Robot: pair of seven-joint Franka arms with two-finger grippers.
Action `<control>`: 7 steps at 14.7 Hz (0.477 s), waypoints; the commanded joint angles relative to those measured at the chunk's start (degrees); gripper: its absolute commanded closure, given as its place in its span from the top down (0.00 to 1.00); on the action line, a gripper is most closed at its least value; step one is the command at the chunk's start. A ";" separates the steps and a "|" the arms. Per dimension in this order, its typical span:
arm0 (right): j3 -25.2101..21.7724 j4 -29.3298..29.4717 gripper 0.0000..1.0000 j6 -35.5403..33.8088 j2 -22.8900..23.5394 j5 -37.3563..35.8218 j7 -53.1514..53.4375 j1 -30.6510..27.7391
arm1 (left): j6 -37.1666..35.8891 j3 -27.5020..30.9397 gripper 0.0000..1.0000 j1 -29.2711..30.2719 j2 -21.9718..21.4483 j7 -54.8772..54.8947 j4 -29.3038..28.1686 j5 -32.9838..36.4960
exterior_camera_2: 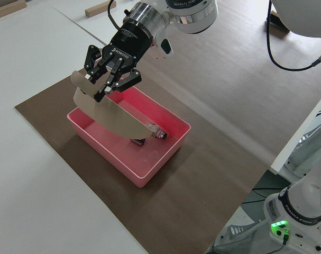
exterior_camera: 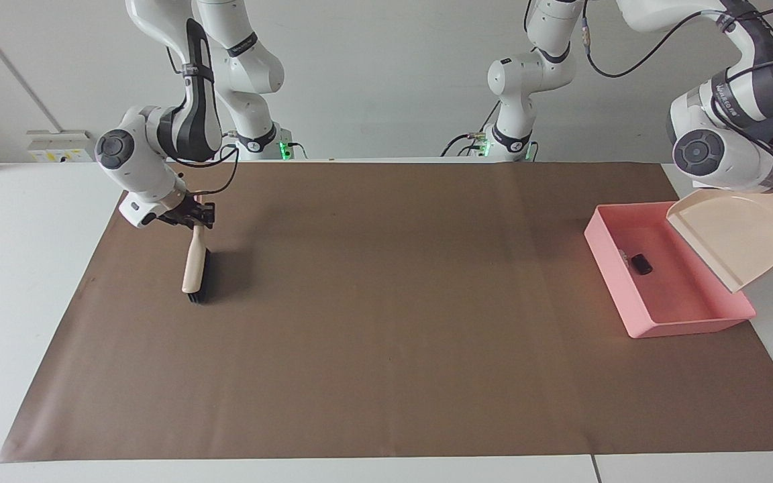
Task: Clean e-waste and dump in bin
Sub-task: 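Tip the dustpan over the pink bin with the left gripper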
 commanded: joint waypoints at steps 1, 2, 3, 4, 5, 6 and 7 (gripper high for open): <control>0.56 4.81 1.00 -3.98 -0.38 -0.21 0.02 0.16 | -2.88 0.38 0.00 -2.68 -1.80 -0.65 -3.24 6.13; 0.56 6.13 1.00 -4.25 -0.81 -0.12 0.02 0.77 | -2.97 0.38 0.00 -3.47 -2.42 -0.65 -4.47 8.06; 0.56 8.23 1.00 -4.95 -1.25 -0.11 -0.07 0.95 | -3.23 0.38 0.00 -4.00 -2.60 -0.65 -5.09 8.69; 0.47 10.51 1.00 -5.65 -1.60 -0.11 -0.07 0.34 | -4.36 0.38 0.00 -4.26 -2.60 -0.65 -5.10 9.22; 0.38 13.15 1.00 -6.01 -2.65 -0.90 0.19 0.34 | -6.03 0.38 0.00 -4.96 -2.51 -0.65 -4.92 9.83; 0.30 15.35 1.00 -6.10 -3.01 -1.08 0.28 0.68 | -7.52 0.38 0.00 -5.93 -2.51 -0.57 -4.66 9.93; 0.30 18.24 1.00 -7.14 -3.01 -1.26 0.63 0.95 | -8.58 0.38 0.00 -6.28 -2.51 -0.39 -4.14 9.93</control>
